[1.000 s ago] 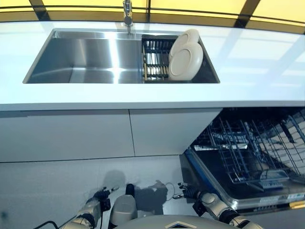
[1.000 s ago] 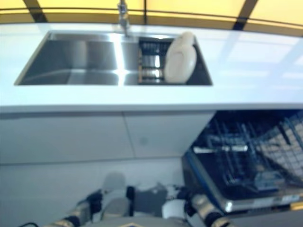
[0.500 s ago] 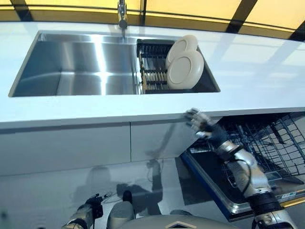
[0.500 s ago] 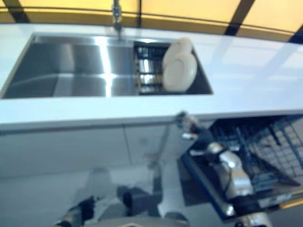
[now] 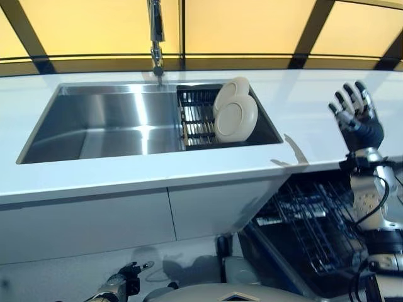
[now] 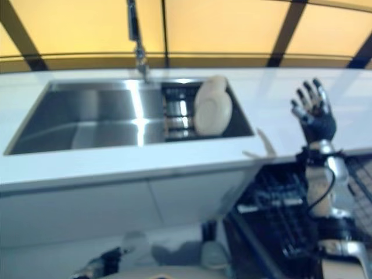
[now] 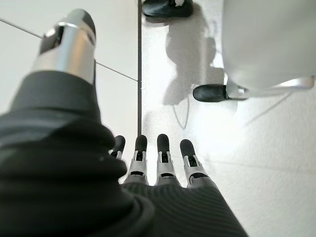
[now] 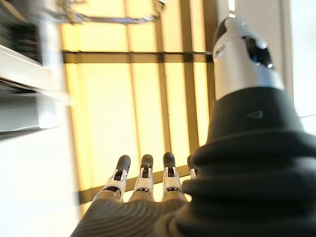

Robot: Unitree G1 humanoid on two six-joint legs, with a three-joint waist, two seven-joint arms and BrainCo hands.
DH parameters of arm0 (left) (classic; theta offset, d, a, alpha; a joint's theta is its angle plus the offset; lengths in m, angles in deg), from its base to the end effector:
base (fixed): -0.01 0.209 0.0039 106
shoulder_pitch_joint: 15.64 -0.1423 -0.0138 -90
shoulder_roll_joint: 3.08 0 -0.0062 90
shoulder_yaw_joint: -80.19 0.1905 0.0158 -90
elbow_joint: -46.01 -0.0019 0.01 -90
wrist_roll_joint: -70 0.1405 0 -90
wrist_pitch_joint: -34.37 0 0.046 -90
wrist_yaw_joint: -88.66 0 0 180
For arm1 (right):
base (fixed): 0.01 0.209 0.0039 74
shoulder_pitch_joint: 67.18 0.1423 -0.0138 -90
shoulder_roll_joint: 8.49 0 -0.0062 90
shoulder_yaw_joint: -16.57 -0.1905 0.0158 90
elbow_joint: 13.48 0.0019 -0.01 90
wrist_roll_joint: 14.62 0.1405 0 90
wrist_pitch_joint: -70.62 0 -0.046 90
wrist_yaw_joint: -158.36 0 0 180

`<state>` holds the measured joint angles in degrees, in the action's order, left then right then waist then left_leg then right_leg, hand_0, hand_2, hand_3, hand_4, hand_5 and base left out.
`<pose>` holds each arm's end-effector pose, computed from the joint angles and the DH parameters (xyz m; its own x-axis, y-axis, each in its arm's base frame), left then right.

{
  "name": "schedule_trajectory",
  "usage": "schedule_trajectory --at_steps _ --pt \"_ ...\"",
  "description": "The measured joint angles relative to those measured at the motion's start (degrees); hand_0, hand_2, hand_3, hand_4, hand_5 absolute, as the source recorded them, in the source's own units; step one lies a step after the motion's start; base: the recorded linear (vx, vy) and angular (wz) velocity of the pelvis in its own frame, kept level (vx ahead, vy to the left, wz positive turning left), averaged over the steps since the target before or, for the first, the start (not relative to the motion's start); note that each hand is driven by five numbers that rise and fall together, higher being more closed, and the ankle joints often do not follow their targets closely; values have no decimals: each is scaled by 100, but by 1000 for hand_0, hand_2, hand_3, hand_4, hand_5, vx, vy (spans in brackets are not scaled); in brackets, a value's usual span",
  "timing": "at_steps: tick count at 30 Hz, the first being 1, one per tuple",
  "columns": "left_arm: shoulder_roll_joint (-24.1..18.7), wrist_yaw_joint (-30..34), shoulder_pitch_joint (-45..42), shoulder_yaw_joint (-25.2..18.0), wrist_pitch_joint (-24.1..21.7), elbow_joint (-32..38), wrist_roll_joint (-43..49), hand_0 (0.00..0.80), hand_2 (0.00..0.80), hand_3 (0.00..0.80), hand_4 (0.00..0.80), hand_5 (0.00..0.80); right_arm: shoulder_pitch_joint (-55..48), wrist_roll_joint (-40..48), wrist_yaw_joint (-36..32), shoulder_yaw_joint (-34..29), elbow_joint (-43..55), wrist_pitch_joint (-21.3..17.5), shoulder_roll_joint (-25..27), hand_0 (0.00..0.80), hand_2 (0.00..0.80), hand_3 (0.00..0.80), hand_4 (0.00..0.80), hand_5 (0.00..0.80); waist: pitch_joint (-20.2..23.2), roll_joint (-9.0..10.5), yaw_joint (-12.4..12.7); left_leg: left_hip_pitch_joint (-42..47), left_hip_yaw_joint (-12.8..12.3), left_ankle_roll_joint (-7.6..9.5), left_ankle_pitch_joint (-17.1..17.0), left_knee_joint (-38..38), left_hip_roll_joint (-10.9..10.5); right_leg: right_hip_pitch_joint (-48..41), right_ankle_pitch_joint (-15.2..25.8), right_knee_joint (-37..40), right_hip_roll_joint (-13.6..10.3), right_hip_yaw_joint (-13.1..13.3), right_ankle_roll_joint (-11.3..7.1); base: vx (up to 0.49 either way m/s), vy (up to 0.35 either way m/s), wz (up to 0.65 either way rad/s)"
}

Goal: Take plates into dishwasher

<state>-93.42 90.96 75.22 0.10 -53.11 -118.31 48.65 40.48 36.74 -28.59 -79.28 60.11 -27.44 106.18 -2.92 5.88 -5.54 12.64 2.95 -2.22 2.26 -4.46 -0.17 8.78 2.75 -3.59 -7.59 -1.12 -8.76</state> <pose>0.0639 0.2434 -0.1230 0.2462 0.1805 -0.9523 -0.1737 0.9748 0.1399 0.2545 -0.3086 0.1335 0.9506 -0.0863 0.2980 0.0240 0.9781 0.2066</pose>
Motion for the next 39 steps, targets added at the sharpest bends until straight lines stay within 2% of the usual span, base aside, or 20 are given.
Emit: schedule_trajectory --at_steps 1,2,5,8,14,17,20,22,24,25,26,27,28,29,30,31,33,35,36,39 --pt "53 -6 19 -15 11 26 -97 0 0 0 0 0 49 -16 114 12 -119 68 57 0 0 0 0 0 12 -49 29 -26 62 -107 99 254 68 -78 2 -4 94 -83 2 160 -190 49" --pt "81 -2 17 -29 36 83 -190 0 0 0 0 0 51 -23 219 46 -134 205 130 0 0 0 0 0 31 -86 27 -14 48 -54 208 347 133 -132 25 2 195 -147 32 190 -161 48" --pt "139 -6 59 -29 39 109 -192 0 0 0 0 0 153 -171 350 114 -428 467 370 0 0 0 0 0 80 -170 6 146 -4 -227 348 111 428 -216 328 37 557 -191 460 135 -98 27" --pt "196 -9 56 -28 58 108 -189 0 0 0 0 0 477 -408 420 235 -620 613 439 0 0 0 0 0 37 -304 11 178 -5 -325 415 112 625 -252 346 84 702 -293 503 116 -50 -12" --pt "136 10 83 -36 59 145 -167 0 0 0 0 0 534 -802 608 416 -615 847 528 0 0 0 0 0 -101 -530 -1 279 -133 -336 409 10 619 -260 346 93 674 -347 507 110 -46 -6" --pt "109 42 50 -41 58 152 -41 0 0 0 0 0 521 -893 645 478 -606 939 523 0 0 0 0 0 -203 -598 7 317 -223 -315 406 -30 587 -246 367 81 635 -493 475 -52 -69 -12" --pt "9 27 -8 -186 57 171 -15 0 0 0 0 0 607 -1027 649 651 -593 984 493 0 0 0 0 0 -300 -600 231 366 -727 -322 451 -3 628 -33 319 -154 444 -1098 542 -45 -70 -50" --pt "-101 -49 68 -218 57 173 -24 0 0 0 0 0 719 -1028 615 692 -576 1102 482 0 0 0 0 0 -366 -543 197 301 -729 -340 527 132 634 71 241 -288 479 -1102 662 -7 -64 -26" --pt "-113 -90 159 -297 47 149 -87 0 0 0 0 0 962 -1031 547 842 -644 1117 474 0 0 0 0 0 -410 -487 249 119 -709 -345 651 658 603 104 168 -320 530 -1046 769 8 -68 -22" --pt "-145 -98 261 -385 40 134 -87 0 0 0 0 0 984 -1037 519 932 -712 1120 465 0 0 0 0 0 -502 -285 323 -240 -705 -384 677 1505 471 -63 150 -69 453 -980 784 69 -19 -46" --pt "-148 -102 304 -394 -10 169 -89 0 0 0 0 0 999 -1058 485 1062 -745 1133 467 0 0 0 0 0 -523 -137 471 -776 -581 -325 458 2521 408 -290 88 265 415 -950 732 138 82 -83" --pt "-47 -98 301 -391 -60 218 -108 0 0 0 0 0 1129 -1117 489 1144 -746 1125 488 0 0 0 0 0 -583 -294 674 -1064 -332 -302 433 3177 579 -244 -57 -533 521 -1031 886 180 155 -85" --pt "-49 -70 162 -387 -68 298 -201 0 0 0 0 0 1169 -1178 494 1258 -714 1093 454 0 0 0 0 0 -548 -164 763 -1052 -267 -430 661 3224 466 -453 -369 -540 453 -756 1348 177 173 -63" --pt "11 -62 93 -375 -95 349 -236 0 0 0 0 0 1168 -1272 493 1360 -783 1036 347 0 0 0 0 0 -495 -184 758 -1033 -303 -451 773 2656 539 -656 -201 -251 577 -670 1211 111 120 -27" --pt "39 -54 102 -371 -98 376 -244 0 0 0 0 0 1181 -1338 498 1461 -833 1033 312 0 0 0 0 0 -505 -153 781 -1038 -334 -453 730 2173 519 -743 -107 -71 616 -628 1176 98 138 -34" --pt "43 -51 117 -315 -100 504 -242 0 0 0 0 0 1208 -1528 491 1623 -884 1073 309 0 0 0 0 0 -522 -150 817 -1178 -307 -414 552 1649 505 -762 0 127 697 -526 1153 89 128 -38" --pt "65 -61 140 -202 -99 575 -243 0 0 0 0 0 1204 -1746 471 1732 -876 1109 280 0 0 0 0 0 -534 -176 780 -1222 -313 -344 190 863 473 -881 82 405 747 -563 1110 104 119 -39" --pt "68 -75 172 -143 -101 603 -318 0 0 0 0 0 1203 -1803 345 1734 -837 1127 311 0 0 0 0 0 -510 -224 749 -1202 -414 -307 37 703 424 -894 86 491 743 -669 1109 80 50 -55" --pt "56 -95 179 -155 -104 606 -322 0 0 0 0 0 1201 -1819 295 1727 -816 1131 321 0 0 0 0 0 -503 -281 758 -1213 -432 -221 -99 643 433 -928 146 521 740 -765 1053 50 19 -58" --pt "-16 -214 121 -164 -48 567 -328 0 0 0 0 0 1187 -1884 111 1712 -728 1166 354 0 0 0 0 0 -457 -282 467 -1021 -482 -79 -396 286 317 -1067 289 747 622 -761 834 18 3 -19"
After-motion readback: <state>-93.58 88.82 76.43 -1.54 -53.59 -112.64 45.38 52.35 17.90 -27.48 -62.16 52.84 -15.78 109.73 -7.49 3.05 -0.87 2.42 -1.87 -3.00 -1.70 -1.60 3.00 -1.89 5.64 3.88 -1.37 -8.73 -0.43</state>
